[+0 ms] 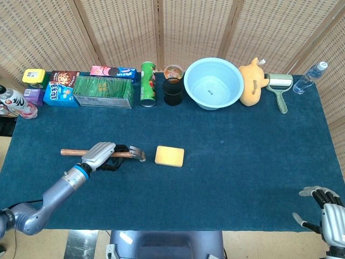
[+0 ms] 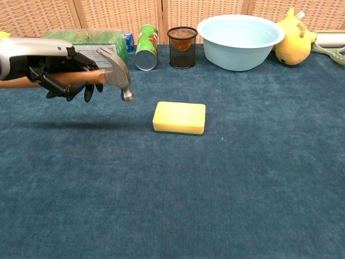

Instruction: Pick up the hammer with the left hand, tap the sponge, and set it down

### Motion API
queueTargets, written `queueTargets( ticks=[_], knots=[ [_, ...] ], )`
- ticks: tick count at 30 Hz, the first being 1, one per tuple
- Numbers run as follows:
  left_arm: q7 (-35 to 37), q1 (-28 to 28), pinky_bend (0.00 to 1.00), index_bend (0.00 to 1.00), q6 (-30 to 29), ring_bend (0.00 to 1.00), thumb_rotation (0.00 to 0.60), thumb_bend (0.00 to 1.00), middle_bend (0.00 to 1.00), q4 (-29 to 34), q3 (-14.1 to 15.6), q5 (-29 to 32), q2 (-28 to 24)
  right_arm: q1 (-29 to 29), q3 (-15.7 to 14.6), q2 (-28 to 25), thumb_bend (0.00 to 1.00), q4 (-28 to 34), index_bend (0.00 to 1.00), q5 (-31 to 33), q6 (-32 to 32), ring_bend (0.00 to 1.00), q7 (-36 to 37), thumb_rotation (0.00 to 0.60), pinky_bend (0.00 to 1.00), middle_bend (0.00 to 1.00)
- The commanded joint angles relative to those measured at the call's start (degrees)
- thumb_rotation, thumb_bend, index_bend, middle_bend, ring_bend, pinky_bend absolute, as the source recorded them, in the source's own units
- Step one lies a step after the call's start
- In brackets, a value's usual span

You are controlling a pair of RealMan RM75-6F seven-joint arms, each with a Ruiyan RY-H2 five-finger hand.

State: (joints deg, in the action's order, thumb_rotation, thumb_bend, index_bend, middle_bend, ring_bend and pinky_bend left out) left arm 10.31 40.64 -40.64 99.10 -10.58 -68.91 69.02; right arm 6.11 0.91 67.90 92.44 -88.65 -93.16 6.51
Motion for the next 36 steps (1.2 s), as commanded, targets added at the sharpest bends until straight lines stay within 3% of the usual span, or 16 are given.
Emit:
queueTargets(
  ticks=[1,8,16,25,30,36],
  knots=[
    [-1.1,0.5,0.74,0.48,-1.1,0.61,0.6,0.91,0.54,0.3,-0.7,0.6,-0.1,-0.3,0.1,0.1,0.12,0.0,0.4,0.0,0.4,0.27,0.0,0.6,0.2,0.35],
    [-8.0,3.9,0.76,0.53,-2.8,0.65,0.6,0.91,0.58,-3.2,-1.6,5.3,5.6,-0.7,0.4,0.5,0.12,-0.9,0.4,0.6,1.3,0.27,1.0,0.6,0.2,0.35],
    [-13.4,9.4,0.76,0.53,-0.8,0.65,0.6,0.91,0.58,-8.3,-2.4,12.3,13.2,-0.7,1.0,0.4,0.12,-2.3,0.4,1.9,1.7,0.27,2.9,0.6,0.2,0.35],
    [-21.8,14.5,0.76,0.53,-1.1,0.65,0.6,0.9,0.58,-16.2,-0.4,19.4,22.0,0.3,1.0,0.1,0.12,-3.8,0.4,3.5,1.7,0.27,5.1,0.6,0.2,0.35],
    [-23.3,15.1,0.76,0.54,-1.5,0.65,0.6,0.9,0.58,-15.1,-0.4,22.1,21.7,0.4,1.0,0.2,0.12,-3.9,0.4,3.4,1.7,0.27,5.3,0.6,0.2,0.35],
    [-15.4,11.5,0.76,0.54,-6.8,0.65,0.6,0.9,0.59,-11.5,-3.4,15.2,20.4,0.3,0.9,0.2,0.12,-3.7,0.4,2.7,1.4,0.27,4.8,0.6,0.2,0.35]
  ],
)
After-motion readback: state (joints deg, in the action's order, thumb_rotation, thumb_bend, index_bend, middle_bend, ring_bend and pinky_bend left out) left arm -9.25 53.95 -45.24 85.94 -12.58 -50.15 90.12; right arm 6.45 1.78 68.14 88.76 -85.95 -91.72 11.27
